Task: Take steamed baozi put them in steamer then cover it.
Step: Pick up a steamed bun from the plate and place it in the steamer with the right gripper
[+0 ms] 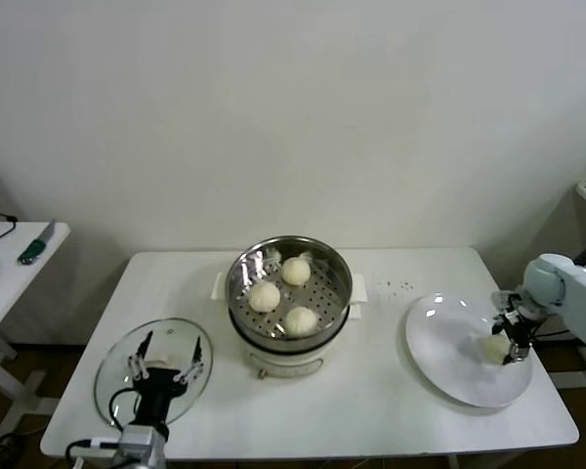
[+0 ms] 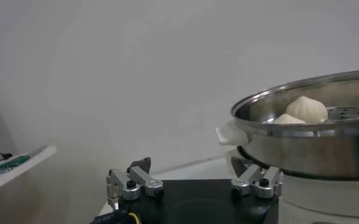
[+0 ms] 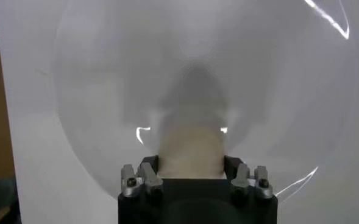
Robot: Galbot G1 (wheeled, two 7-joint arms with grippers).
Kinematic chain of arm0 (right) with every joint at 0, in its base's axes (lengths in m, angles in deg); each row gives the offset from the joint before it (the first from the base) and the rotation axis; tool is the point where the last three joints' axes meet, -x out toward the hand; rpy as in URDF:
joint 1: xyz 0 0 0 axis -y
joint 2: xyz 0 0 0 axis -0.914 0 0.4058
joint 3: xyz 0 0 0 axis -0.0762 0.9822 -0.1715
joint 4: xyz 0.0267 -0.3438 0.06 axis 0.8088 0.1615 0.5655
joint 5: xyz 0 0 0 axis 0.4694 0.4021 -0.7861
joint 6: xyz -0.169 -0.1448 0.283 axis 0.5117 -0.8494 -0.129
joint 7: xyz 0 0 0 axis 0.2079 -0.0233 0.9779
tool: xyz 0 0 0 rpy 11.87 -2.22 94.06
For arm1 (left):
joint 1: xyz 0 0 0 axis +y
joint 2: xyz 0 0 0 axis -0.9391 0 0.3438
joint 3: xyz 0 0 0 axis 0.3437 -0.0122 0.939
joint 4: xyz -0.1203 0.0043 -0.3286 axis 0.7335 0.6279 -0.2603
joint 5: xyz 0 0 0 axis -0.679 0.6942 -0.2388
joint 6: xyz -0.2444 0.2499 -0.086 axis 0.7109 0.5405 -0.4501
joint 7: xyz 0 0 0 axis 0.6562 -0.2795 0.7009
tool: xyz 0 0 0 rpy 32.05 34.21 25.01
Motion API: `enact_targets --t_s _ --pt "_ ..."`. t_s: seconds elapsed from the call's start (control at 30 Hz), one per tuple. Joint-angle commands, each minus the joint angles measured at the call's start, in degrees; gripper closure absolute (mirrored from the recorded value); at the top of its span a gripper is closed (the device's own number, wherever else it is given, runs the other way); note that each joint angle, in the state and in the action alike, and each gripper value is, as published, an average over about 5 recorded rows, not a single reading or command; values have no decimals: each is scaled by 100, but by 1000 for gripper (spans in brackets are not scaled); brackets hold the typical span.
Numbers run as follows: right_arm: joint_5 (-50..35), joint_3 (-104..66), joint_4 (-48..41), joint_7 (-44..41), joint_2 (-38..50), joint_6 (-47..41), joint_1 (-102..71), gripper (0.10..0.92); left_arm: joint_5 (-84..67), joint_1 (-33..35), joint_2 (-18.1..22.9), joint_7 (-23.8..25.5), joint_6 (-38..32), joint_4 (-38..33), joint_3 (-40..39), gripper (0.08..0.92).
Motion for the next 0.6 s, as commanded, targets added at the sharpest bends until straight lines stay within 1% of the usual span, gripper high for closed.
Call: enact_targets --t_s 0.03,0.27,0.6 --pt "-1163 1180 210 108 -45 -278 1445 346 1 -10 -7 45 7 -18 -25 177" --pt "-3039 3009 349 302 -956 -701 3545 344 45 18 -5 273 33 -106 -148 177" --pt "-4949 4135 686 534 -2479 -1102 4735 343 90 -18 -74 300 1 -139 -318 177"
